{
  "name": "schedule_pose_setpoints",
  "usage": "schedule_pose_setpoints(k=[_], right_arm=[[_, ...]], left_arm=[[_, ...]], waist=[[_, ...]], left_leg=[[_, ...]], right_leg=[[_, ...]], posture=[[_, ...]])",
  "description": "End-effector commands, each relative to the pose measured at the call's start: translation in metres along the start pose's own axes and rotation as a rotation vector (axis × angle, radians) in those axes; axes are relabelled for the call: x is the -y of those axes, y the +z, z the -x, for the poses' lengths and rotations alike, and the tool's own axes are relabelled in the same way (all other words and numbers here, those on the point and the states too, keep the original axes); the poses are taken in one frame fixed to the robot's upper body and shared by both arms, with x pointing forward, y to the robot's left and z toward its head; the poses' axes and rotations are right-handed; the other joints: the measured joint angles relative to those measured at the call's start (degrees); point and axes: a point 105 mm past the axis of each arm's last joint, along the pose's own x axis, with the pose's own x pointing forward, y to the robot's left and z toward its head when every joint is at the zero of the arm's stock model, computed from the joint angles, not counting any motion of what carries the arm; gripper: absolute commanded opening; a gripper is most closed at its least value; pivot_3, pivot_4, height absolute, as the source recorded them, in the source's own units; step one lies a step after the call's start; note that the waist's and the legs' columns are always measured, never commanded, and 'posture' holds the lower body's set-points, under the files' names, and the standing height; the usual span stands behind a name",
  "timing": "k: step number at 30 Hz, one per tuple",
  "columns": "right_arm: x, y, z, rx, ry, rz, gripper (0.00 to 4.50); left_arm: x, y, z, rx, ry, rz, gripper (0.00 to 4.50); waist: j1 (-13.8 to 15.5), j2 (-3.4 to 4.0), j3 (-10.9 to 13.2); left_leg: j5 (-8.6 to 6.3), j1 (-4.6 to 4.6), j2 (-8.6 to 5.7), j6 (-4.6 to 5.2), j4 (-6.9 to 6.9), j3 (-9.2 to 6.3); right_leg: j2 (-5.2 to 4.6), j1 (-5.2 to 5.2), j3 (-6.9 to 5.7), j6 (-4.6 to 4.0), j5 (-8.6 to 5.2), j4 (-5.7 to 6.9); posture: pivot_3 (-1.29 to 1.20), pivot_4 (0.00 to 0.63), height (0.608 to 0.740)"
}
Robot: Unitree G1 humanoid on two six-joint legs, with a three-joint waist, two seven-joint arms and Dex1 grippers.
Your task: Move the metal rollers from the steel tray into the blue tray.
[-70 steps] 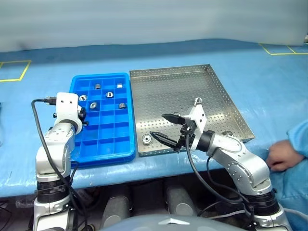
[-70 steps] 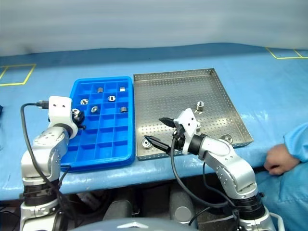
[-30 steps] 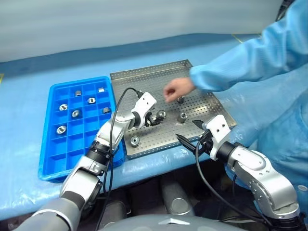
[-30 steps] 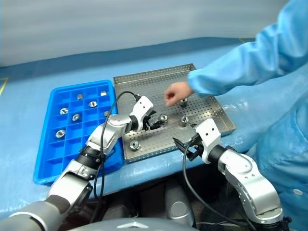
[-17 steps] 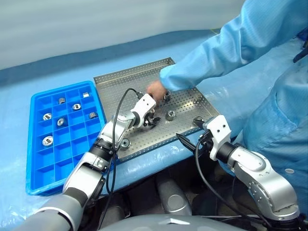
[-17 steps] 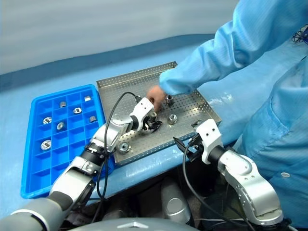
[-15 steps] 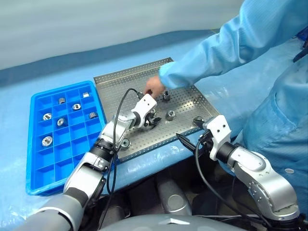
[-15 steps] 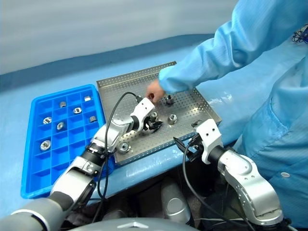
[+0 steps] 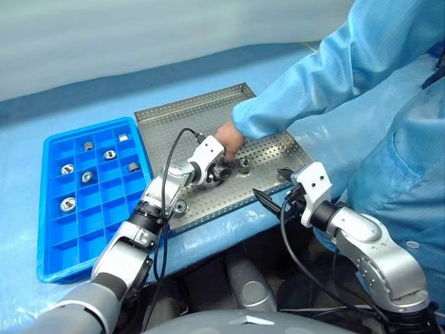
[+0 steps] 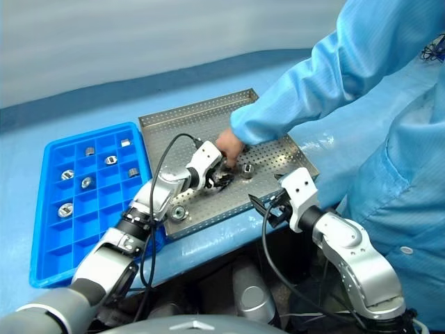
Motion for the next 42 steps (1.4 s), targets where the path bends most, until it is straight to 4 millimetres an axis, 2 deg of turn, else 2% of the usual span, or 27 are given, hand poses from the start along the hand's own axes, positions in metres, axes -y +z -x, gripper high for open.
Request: schedule_pose_setpoints(k=[1,17,21,25,29,33,38,42], right_arm=[[-0.002,0.010,-0.001,0.045,0.012,0.022,4.50],[-0.003,0.012,-0.005,0.053,0.023,0.026,4.50],[-0.002,0.012,-0.006,0.054,0.025,0.027,4.50],[-0.003,0.012,-0.007,0.053,0.025,0.029,4.50],[-0.003,0.012,-0.007,0.053,0.025,0.028,4.50],[-0.004,0.012,-0.008,0.058,0.031,0.023,4.50],[-0.007,0.017,-0.010,0.078,0.059,0.025,4.50],[-0.023,0.030,-0.010,0.153,0.167,0.003,4.50]], left_arm=[[-0.003,0.003,0.004,0.013,0.015,-0.007,3.61],[-0.012,-0.001,0.013,0.003,0.055,-0.006,3.61],[-0.007,0.005,0.016,0.023,0.026,-0.024,3.61],[-0.005,0.024,0.027,0.121,-0.004,-0.012,3.61],[-0.025,0.038,0.043,0.188,0.072,0.045,3.61],[-0.060,0.029,0.053,0.116,0.271,0.025,3.61],[-0.072,0.013,0.061,-0.002,0.352,-0.012,3.61],[-0.071,0.002,0.063,-0.074,0.350,-0.017,3.61]], waist=[[0.03,0.00,0.00],[0.47,0.00,0.00],[0.70,0.00,0.00],[0.99,0.00,0.00],[1.25,0.00,0.00],[1.27,0.00,0.00],[1.29,0.00,0.00],[1.52,0.00,0.00]], left_leg=[[0.00,0.00,0.00,0.00,0.00,0.00],[0.00,0.00,0.00,0.01,-0.02,0.02],[0.00,0.00,0.00,0.01,-0.02,0.03],[0.00,-0.01,0.00,0.00,-0.04,0.05],[0.00,-0.02,0.00,0.01,-0.06,0.07],[0.01,-0.01,-0.01,0.02,-0.06,0.07],[0.02,-0.01,-0.02,0.04,-0.06,0.09],[0.02,-0.02,-0.02,0.04,-0.12,0.06]], right_leg=[[0.00,0.00,0.00,0.00,0.00,0.00],[0.02,-0.02,0.05,0.05,0.03,0.00],[0.02,-0.04,0.07,0.06,0.04,0.00],[0.02,-0.07,0.09,0.05,0.03,0.00],[0.02,-0.11,0.12,0.05,0.03,0.00],[0.03,-0.09,0.13,0.06,0.04,0.01],[0.05,-0.10,0.14,0.29,0.17,0.01],[0.08,-0.11,0.14,0.30,0.16,0.00]], posture=[[-0.45,0.150,0.740],[-0.43,0.150,0.740],[-0.43,0.150,0.740],[-0.43,0.150,0.740],[-0.43,0.150,0.740],[-0.42,0.150,0.740],[-0.42,0.150,0.740],[-0.40,0.150,0.740]])
